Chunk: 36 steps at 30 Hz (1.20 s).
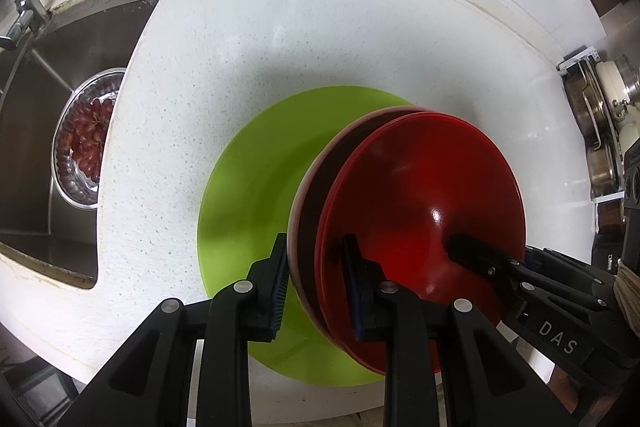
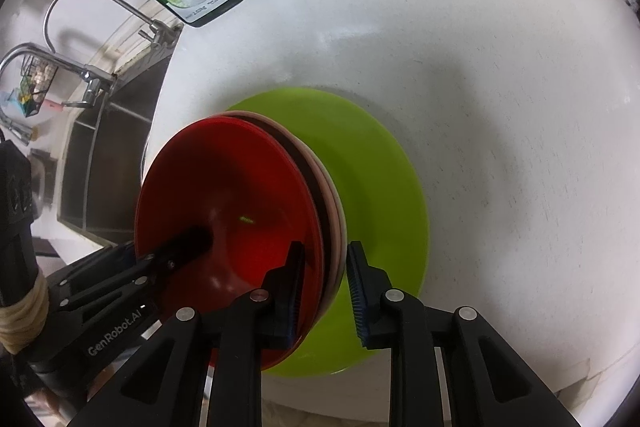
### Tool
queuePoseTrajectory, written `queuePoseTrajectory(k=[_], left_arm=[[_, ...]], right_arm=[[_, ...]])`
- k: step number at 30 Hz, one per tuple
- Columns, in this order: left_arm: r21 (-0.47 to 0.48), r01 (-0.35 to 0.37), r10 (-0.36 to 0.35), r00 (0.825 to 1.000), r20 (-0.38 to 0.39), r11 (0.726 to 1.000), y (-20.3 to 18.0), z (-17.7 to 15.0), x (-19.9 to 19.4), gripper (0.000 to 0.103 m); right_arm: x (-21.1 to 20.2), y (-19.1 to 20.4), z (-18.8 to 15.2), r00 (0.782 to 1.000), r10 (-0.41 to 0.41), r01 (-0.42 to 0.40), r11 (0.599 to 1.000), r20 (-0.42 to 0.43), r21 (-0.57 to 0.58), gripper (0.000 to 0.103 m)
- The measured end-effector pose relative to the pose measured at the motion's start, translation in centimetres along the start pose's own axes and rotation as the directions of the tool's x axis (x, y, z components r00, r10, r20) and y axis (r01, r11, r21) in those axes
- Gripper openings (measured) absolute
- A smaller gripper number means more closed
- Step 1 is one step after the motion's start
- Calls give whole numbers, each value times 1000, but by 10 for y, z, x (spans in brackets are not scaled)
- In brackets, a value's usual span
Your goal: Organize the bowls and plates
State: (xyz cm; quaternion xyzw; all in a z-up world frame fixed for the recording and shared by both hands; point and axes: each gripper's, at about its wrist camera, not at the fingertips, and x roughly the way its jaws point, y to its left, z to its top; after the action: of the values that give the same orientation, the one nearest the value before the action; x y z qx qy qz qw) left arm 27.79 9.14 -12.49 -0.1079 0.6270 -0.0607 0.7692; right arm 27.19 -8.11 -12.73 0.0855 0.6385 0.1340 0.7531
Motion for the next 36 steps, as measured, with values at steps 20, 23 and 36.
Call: queuePoseTrajectory(k=[20, 23, 36], left_arm=[[85, -161, 130, 946, 297, 983, -14, -31, -59, 66], [81, -191, 151, 922, 357, 978, -19, -44, -70, 73], [19, -284, 211, 756, 620, 959, -49, -142, -121, 94]], right_arm=[[-57, 2, -33, 956, -67, 82, 996, 287, -42, 55], [-69, 1, -45, 938, -75, 99, 994, 338, -54, 60], [-136, -6, -135, 773, -97, 199, 975, 627, -94, 82]])
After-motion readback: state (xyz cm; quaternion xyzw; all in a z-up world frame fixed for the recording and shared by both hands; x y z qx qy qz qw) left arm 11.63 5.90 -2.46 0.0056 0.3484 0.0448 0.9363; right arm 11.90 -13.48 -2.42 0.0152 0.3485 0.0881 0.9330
